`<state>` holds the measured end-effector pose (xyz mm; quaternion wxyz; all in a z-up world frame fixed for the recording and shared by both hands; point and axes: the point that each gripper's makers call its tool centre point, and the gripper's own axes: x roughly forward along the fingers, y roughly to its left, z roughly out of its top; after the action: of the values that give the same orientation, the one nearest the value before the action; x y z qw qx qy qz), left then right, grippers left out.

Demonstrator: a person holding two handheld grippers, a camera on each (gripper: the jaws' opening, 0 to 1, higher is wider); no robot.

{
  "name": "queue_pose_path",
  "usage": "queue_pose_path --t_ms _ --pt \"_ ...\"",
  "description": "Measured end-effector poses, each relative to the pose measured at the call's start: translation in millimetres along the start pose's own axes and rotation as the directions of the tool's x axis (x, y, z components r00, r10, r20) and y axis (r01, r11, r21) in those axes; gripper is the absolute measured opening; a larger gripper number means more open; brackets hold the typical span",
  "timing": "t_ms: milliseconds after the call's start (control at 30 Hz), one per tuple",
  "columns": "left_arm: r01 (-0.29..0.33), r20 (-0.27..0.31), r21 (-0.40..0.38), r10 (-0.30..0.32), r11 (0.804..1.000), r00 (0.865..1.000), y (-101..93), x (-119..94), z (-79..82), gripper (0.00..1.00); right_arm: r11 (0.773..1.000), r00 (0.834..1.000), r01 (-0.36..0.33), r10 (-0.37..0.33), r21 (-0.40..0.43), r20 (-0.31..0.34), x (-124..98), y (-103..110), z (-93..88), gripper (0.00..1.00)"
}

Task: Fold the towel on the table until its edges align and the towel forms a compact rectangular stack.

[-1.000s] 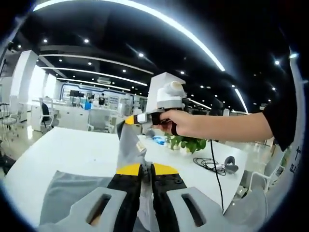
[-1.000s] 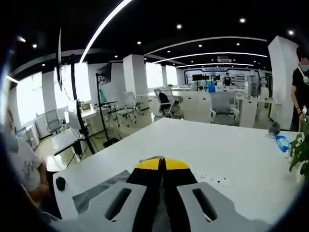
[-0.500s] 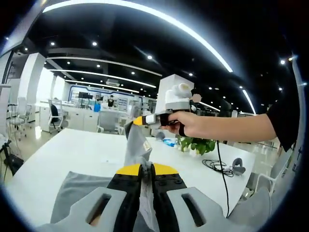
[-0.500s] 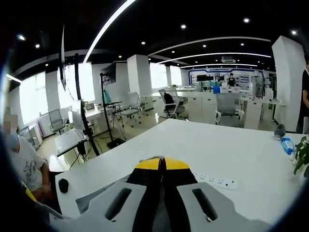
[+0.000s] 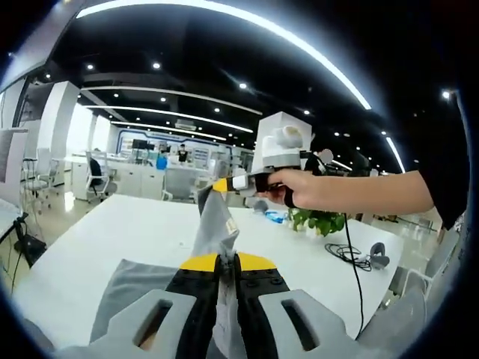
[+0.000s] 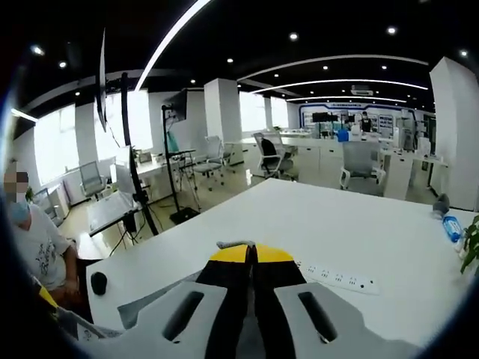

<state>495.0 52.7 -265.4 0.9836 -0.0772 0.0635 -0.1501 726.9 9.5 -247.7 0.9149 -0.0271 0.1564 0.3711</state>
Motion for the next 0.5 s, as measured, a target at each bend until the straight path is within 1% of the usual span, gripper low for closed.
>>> queue_pose_path --t_ms 100,133,167,200,267,300,400,467,500 --pt "-0.016 -0.014 -0.012 0.015 1.0 1.0 7.9 -1.4 -7.6 0.08 1.0 1.0 -0.006 0.006 0.01 -0.013 2.7 5.0 -6.8 0.0" --pt "-0.02 -0.017 -0.015 0.02 1.0 1.0 9.9 -2.1 -9.0 0.08 1.0 1.0 -0.01 0.01 0.014 -0.019 13.4 0.7 -8.2 0.0" --pt "-0.029 -0.021 -0.019 0.028 0.999 0.999 13.1 -3.4 -10.9 0.08 1.0 1.0 -0.012 0.012 0.013 -0.022 16.4 0.7 -9.5 0.0" --pt "-0.034 -0.023 -0.024 0.033 0.999 0.999 14.8 -4.0 -11.8 0.08 1.0 1.0 -0.013 0.013 0.01 -0.027 13.5 3.9 -11.8 0.0" --pt "-0.043 -0.027 -0.029 0.042 0.999 0.999 17.2 -5.3 -13.0 0.08 1.0 0.999 -0.019 0.019 0.007 -0.035 16.3 8.4 -15.5 0.0" --pt "-0.049 -0.029 -0.033 0.048 0.998 0.998 22.0 -6.0 -15.7 0.08 1.0 0.999 -0.021 0.021 0.006 -0.038 18.2 9.4 -16.6 0.0" --pt "-0.062 -0.035 -0.039 0.061 0.997 0.998 27.1 -7.4 -19.0 0.08 1.0 0.998 -0.031 0.031 0.007 -0.049 27.3 13.7 -21.3 0.0" --pt "-0.073 -0.039 -0.05 0.071 0.996 0.997 32.4 -9.1 -23.1 0.08 0.999 0.998 -0.035 0.035 0.006 -0.056 38.5 9.9 -22.9 0.0" --pt "-0.077 -0.04 -0.052 0.075 0.996 0.996 33.1 -10.3 -23.6 0.08 0.999 0.997 -0.038 0.039 0.006 -0.061 37.6 14.1 -24.9 0.0"
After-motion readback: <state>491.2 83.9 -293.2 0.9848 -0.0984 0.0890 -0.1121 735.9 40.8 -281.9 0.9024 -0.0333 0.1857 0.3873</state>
